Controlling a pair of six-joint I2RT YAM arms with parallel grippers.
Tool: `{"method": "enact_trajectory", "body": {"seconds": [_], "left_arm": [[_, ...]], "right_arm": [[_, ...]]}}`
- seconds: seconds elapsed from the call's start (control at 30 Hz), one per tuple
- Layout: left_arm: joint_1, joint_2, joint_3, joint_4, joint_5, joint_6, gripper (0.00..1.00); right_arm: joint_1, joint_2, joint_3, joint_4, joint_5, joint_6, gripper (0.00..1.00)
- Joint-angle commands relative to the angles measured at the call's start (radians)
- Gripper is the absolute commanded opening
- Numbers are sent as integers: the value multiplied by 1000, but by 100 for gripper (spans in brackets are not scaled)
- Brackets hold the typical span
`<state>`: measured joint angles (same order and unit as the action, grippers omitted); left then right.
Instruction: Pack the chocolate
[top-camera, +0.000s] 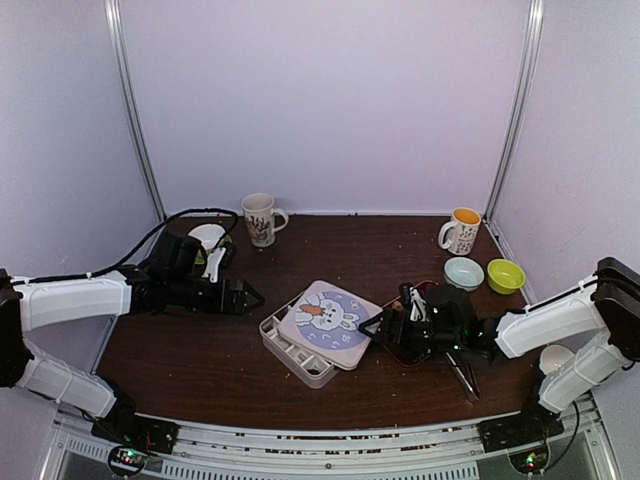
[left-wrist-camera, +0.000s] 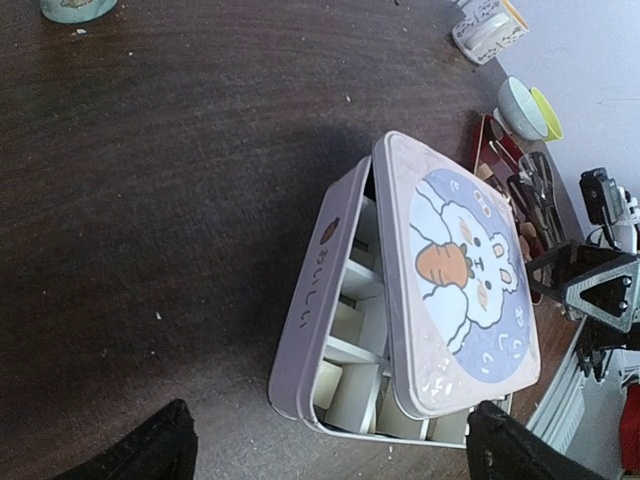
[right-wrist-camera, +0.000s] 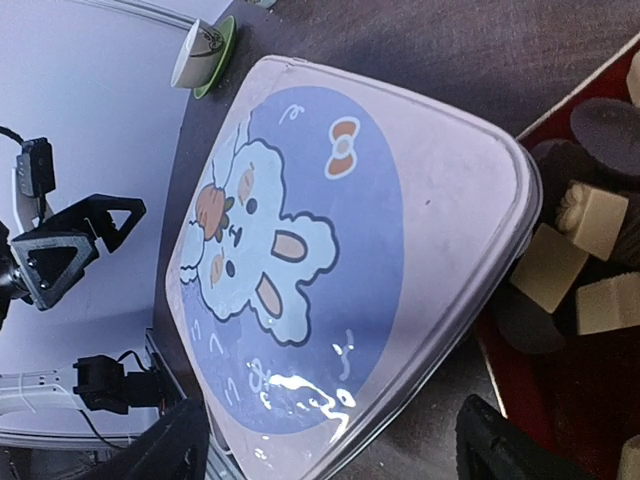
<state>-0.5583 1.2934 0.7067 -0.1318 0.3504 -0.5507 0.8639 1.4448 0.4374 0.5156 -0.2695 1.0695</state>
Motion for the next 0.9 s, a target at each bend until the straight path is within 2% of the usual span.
{"method": "enact_trajectory", "body": {"seconds": [0.0,0.07,0.1,0.33,0.53,0.67,0.8,0.87], "left_arm": [[-5,-45,-17,4,-41,-10,97],[-6,-59,-19,-6,-49,-16,98],[-9,-66,-21,-11,-50,-19,98],[-43,-120,-52,-30,-76,-95,98],[-105,-185,-55,-92,-155,-159,98],[-135,-211,-53,-106,-184,-172,98],[-135,-198,-50,-105,-175,-143,98],[-134,-172,-15,-154,-185,-99,98]], "right_arm": [[2,-67,57,-198,71,-105,89],[1,-98,60,-227,101,-122,99],[2,-112,63,-241,112,-135,100],[2,-138,157,-451,178,-272,100],[1,-100,242,-587,180,-326,100],[0,-117,275,-680,257,-345,100],[-1,-181,245,-661,293,-355,100],[-1,-203,226,-640,282,-351,100]]}}
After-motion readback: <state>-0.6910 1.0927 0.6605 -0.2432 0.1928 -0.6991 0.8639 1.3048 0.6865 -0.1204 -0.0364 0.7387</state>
